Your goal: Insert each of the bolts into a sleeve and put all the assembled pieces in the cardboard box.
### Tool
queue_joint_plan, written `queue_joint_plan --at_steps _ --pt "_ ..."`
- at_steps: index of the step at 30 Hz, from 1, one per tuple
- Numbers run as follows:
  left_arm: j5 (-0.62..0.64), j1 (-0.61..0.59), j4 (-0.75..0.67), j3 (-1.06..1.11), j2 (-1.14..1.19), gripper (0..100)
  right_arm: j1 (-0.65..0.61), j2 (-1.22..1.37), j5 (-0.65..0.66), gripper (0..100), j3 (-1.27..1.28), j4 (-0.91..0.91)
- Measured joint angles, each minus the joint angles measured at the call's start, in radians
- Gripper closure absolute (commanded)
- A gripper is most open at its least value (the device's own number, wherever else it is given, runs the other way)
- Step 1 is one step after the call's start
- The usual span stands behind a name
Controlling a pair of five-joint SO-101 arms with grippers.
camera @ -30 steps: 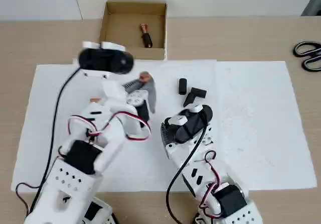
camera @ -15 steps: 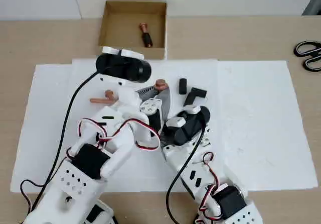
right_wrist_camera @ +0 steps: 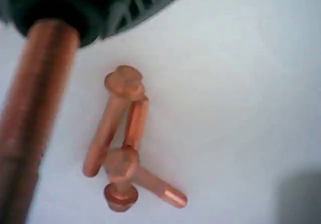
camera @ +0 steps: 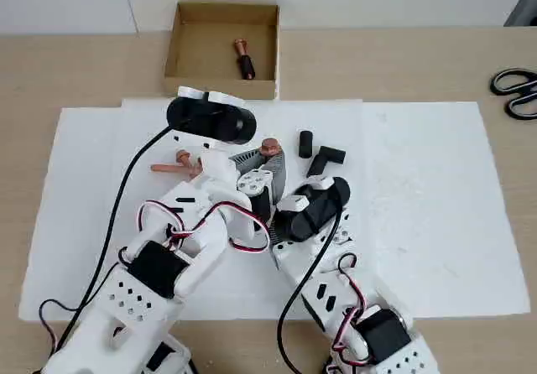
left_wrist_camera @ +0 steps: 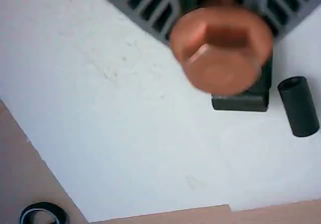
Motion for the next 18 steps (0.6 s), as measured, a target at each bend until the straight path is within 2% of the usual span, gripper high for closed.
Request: queue_joint_plan --at_steps 18 --pt "0.003 0.006 0.055 0.000 0.000 99 -0.003 0.000 0.000 99.5 0.000 0.000"
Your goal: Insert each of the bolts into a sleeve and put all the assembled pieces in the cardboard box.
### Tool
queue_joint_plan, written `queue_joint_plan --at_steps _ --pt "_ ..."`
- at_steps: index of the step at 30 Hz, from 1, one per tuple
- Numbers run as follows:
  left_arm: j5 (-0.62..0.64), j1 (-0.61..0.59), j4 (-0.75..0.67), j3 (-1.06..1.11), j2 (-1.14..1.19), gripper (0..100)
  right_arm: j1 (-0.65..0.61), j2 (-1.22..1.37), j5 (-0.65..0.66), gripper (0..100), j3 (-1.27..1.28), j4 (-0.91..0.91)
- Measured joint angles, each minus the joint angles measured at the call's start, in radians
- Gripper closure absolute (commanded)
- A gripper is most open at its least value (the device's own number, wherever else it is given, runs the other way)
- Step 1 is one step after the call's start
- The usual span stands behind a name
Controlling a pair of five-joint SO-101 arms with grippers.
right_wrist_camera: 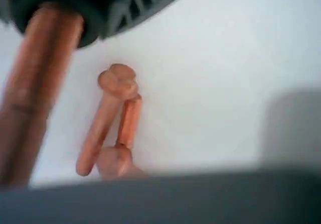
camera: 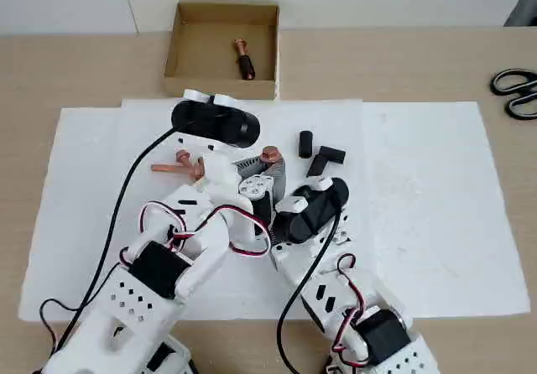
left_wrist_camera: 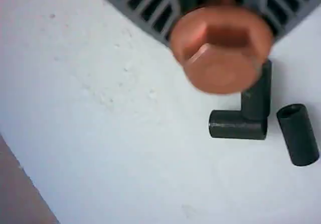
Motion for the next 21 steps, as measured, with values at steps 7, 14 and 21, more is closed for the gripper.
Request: queue_joint_plan --at_steps 7,14,21 --pt "0.000 0.002 0.060 -0.002 -0.008 99 0.000 0.000 0.000 99.5 0.000 0.000" --pt "0.000 0.003 0.117 -0.002 -0.011 99 -0.002 0.000 -0.002 99.5 0.002 0.000" --pt "0.000 0.008 0.124 0.055 -0.017 99 -0.002 0.002 -0.003 99.5 0.008 0.000"
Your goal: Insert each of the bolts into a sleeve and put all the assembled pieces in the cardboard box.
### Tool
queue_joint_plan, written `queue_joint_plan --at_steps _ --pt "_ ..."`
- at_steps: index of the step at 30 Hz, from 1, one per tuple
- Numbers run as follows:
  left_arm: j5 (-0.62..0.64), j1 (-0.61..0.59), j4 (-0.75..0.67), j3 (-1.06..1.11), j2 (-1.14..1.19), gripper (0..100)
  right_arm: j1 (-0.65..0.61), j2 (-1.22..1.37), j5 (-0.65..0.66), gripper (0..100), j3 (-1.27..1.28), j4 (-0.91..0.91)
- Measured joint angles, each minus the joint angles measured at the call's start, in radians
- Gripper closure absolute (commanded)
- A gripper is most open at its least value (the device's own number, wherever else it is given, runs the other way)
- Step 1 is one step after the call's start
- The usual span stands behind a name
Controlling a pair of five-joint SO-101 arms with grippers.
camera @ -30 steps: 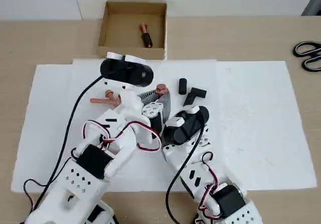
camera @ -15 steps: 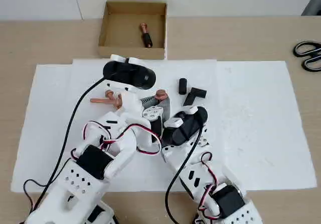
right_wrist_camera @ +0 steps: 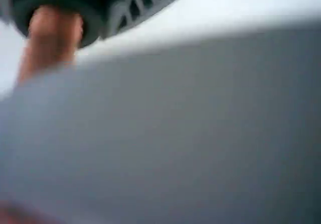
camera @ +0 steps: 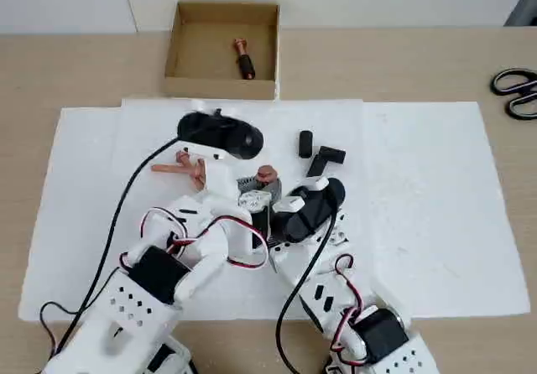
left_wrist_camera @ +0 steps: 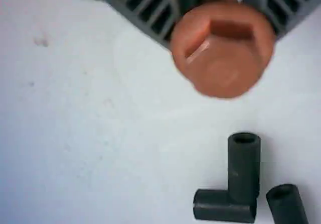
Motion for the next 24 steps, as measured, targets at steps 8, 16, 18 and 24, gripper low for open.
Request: queue_joint_plan --at_steps 8,16,18,24 --pt "0.000 0.000 0.000 0.018 -0.006 99 0.000 0.002 0.000 99.5 0.002 0.002" --pt "0.000 0.000 -0.002 0.040 -0.008 99 0.000 0.002 0.000 99.5 0.002 0.002" --pt "0.000 0.000 -0.002 0.044 -0.008 99 0.000 0.002 0.000 99.5 0.003 0.002" --pt "0.000 0.000 -0.003 0.044 -0.011 99 0.000 0.002 0.000 99.5 0.006 0.002"
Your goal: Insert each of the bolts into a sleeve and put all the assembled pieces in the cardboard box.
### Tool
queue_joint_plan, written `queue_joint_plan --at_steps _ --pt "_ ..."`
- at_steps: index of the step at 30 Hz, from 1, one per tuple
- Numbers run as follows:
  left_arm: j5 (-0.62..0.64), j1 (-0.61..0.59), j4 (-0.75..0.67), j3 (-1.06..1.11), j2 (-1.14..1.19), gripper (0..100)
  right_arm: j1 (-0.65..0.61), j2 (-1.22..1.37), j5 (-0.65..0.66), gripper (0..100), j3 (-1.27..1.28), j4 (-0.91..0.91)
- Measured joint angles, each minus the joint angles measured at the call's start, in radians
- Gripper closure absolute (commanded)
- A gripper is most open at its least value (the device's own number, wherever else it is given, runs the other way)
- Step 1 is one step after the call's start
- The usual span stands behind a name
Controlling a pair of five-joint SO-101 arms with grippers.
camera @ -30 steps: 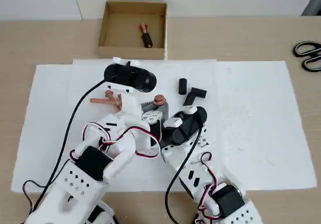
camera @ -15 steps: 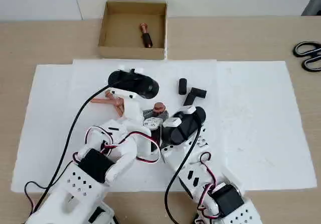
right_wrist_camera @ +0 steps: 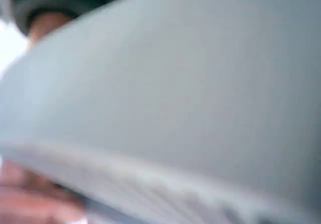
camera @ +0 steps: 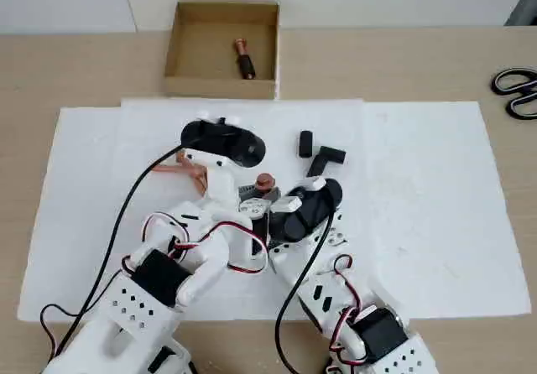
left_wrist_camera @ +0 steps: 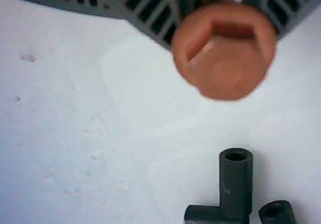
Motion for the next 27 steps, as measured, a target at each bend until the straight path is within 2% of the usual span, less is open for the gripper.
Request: queue_joint_plan --at_steps 17,27 --pt "-0.002 0.000 -0.071 0.029 0.000 99 0.000 0.000 0.000 99.5 0.000 0.000" --pt "-0.005 0.005 0.011 0.028 0.000 100 -0.002 0.000 -0.002 99.5 0.000 0.000"
